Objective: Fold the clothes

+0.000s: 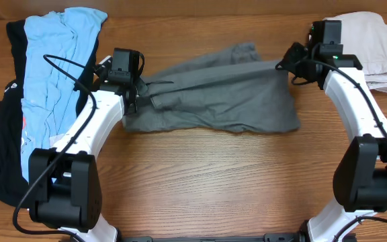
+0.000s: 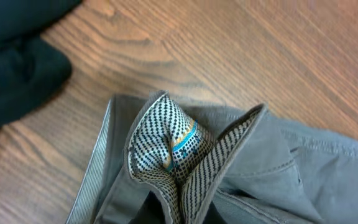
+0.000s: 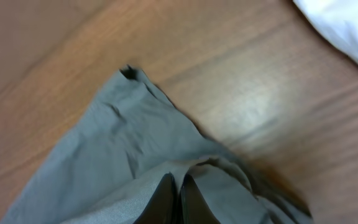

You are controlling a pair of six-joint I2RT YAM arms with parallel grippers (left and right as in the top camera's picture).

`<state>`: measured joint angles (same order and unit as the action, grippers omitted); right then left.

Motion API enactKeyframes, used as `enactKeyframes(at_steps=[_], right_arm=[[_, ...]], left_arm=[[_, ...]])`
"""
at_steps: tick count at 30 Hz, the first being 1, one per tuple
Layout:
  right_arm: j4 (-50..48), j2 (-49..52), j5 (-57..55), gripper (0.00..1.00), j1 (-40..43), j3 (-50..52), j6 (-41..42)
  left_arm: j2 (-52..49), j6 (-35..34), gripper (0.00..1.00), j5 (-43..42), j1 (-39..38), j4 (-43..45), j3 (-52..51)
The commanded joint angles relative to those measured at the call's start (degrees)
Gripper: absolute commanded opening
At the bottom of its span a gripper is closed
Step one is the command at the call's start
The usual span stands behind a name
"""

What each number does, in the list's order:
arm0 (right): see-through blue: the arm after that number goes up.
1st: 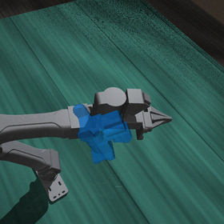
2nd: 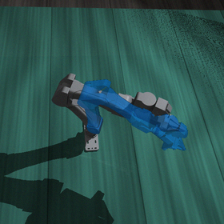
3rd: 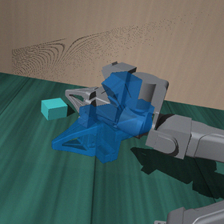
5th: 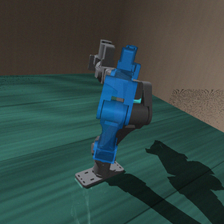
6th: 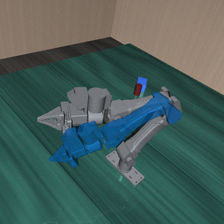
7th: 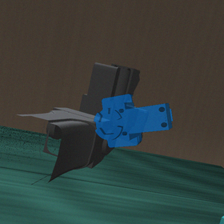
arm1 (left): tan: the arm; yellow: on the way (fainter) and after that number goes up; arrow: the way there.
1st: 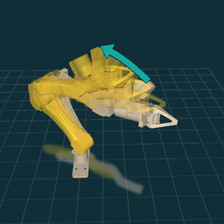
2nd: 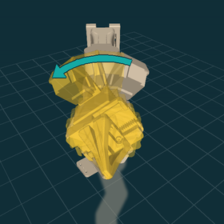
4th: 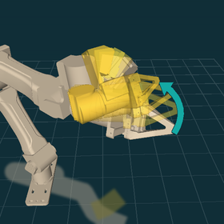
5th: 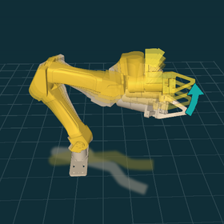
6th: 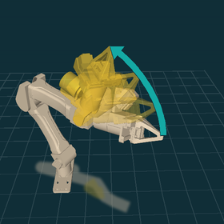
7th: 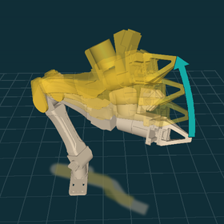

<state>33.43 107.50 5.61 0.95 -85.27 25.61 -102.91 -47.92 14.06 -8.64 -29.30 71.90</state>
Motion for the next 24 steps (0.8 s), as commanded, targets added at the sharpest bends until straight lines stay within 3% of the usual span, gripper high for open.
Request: enactKeyframes(at_steps=[1,3,4,6,7,8,9,10,13,16,18,24], right_arm=[[-2.7,1.3,-7.0,0.04,0.4,-0.5,-0.5],[-4.3,2.8,-7.1,0.04,-0.1,-0.5,-0.5],[-4.8,3.3,-7.1,0.04,-0.2,-0.5,-0.3],[-5.9,4.4,-7.1,0.04,-0.2,-0.5,-0.3],[-6.6,4.9,-7.3,0.25,-0.2,-0.5,-0.3],[-7.3,5.3,-7.3,0.6,-0.2,-0.5,-0.3],[-7.6,5.4,-7.3,0.86,-0.1,-0.5,-0.3],[-8.0,5.4,-7.6,1.0,-0.1,-0.5,-0.3],[-8.2,5.2,-7.7,1.0,0.1,-0.7,-0.4],[-6.7,4.3,-7.6,1.0,0.1,-0.7,-0.6],[-5.1,3.3,-7.5,1.0,0.1,-0.7,-0.8],[-1.3,0.9,-4.3,1.0,0.0,-0.7,-13.9]], left_arm=[[-1.3,-0.5,0.05,9.0,1.6,1.7,0.5],[-1.3,-0.5,0.08,9.1,1.6,3.7,0.5],[-1.3,-0.5,0.15,9.1,1.6,4.5,0.5],[-1.3,-0.3,0.54,9.1,1.6,7.2,0.5],[-1.3,1.1,0.93,9.1,1.6,9.4,0.5],[-1.3,3.4,1.0,9.1,1.6,11.6,0.5],[-1.3,5.1,1.0,9.1,1.6,13.3,0.5],[-1.3,8.4,1.0,9.0,1.6,16.1,0.5],[-1.3,13.7,1.0,8.9,1.6,18.7,1.4],[-1.2,16.3,1.0,7.8,1.6,15.8,3.8],[-1.2,17.7,1.0,5.5,1.6,11.3,6.0],[-1.2,19.3,1.0,-1.9,2.3,-5.4,8.4]])
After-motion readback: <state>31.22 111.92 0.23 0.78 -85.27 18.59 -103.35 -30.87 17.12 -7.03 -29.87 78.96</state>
